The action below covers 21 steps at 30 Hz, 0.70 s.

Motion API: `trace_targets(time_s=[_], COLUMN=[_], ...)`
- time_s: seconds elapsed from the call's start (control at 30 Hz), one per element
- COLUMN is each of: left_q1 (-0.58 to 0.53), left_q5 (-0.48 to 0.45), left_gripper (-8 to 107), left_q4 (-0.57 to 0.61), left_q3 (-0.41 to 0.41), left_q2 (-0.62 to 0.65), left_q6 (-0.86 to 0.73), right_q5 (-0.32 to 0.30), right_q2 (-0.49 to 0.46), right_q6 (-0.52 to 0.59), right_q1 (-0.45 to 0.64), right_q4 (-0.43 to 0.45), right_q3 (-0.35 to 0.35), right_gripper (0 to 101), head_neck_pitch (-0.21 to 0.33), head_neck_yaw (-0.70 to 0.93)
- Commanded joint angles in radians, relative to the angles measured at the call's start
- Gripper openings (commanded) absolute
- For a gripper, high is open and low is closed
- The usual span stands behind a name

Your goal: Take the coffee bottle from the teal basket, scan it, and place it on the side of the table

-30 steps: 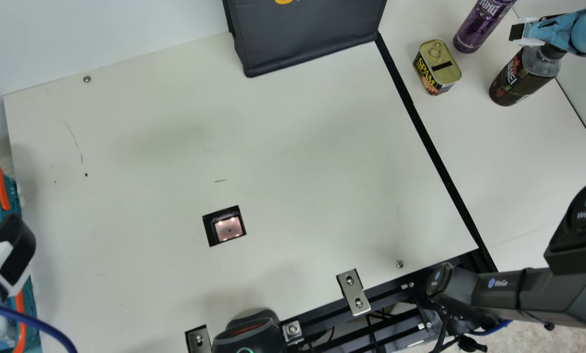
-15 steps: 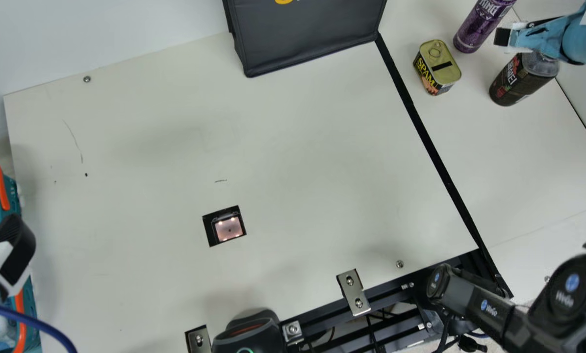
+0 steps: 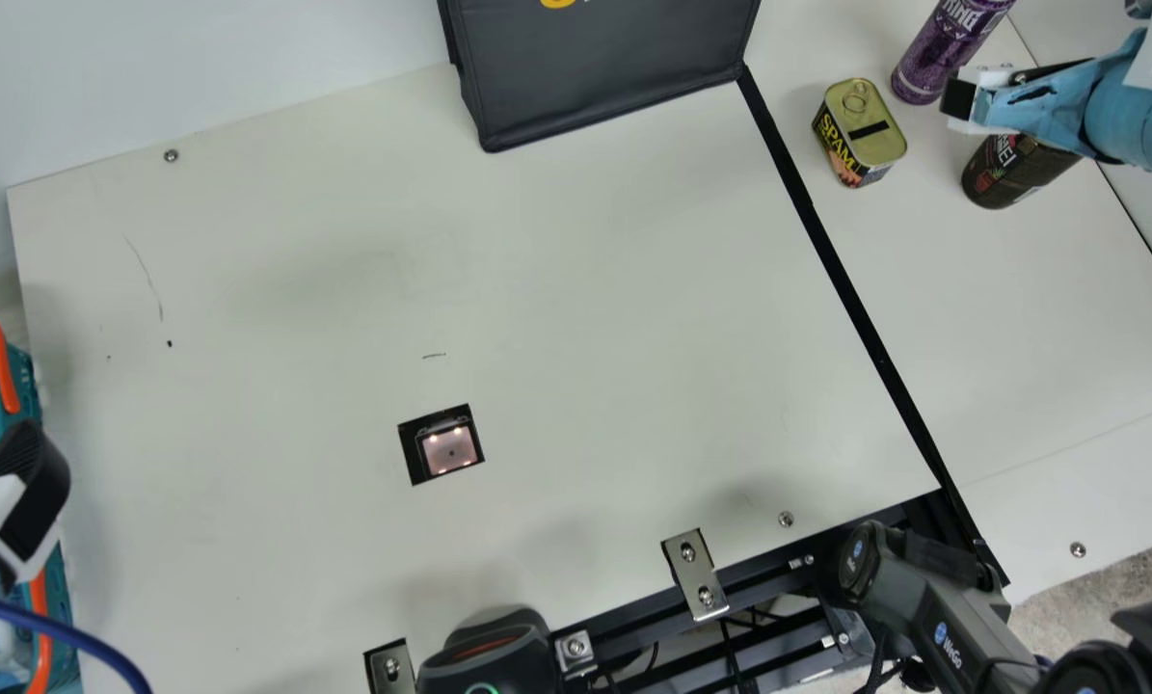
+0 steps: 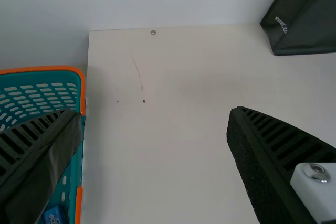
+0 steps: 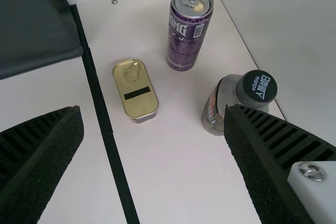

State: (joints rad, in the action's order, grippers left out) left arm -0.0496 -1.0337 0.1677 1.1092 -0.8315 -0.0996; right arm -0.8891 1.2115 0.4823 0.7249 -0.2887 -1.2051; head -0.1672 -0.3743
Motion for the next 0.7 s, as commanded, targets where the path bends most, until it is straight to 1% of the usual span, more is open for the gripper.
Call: trace_targets(time_s=[0.0,0.27,0.3,0.33,0.43,0.67], left_q1=[0.004,0.021,0.021,0.021,0.021,0.021], left_q5=[-0.035,-0.175,-0.179,-0.158,-0.180,-0.180], left_gripper=[90,90,90,90,90,90], left_q4=[-0.028,-0.138,-0.142,-0.132,-0.142,-0.140], left_q3=[0.018,0.092,0.094,0.092,0.094,0.094], left_q2=[0.015,0.074,0.076,0.073,0.076,0.076], left_q6=[0.020,0.097,0.100,0.100,0.100,0.100], right_q5=[-0.015,-0.077,-0.084,-0.092,-0.115,-0.169], right_q2=[-0.022,-0.111,-0.122,-0.133,-0.166,-0.244], right_q6=[-0.023,-0.114,-0.126,-0.137,-0.172,-0.252], right_q1=[-0.034,-0.174,-0.191,-0.209,-0.261,-0.384], right_q4=[0.014,0.072,0.079,0.086,0.108,0.158], right_q3=[-0.001,-0.003,-0.003,-0.004,-0.004,-0.007], right_gripper=[95,95,95,95,95,95], head_neck_pitch=[0.029,0.029,0.029,0.029,0.029,0.029], head_neck_yaw=[0.044,0.231,0.254,0.277,0.347,0.347])
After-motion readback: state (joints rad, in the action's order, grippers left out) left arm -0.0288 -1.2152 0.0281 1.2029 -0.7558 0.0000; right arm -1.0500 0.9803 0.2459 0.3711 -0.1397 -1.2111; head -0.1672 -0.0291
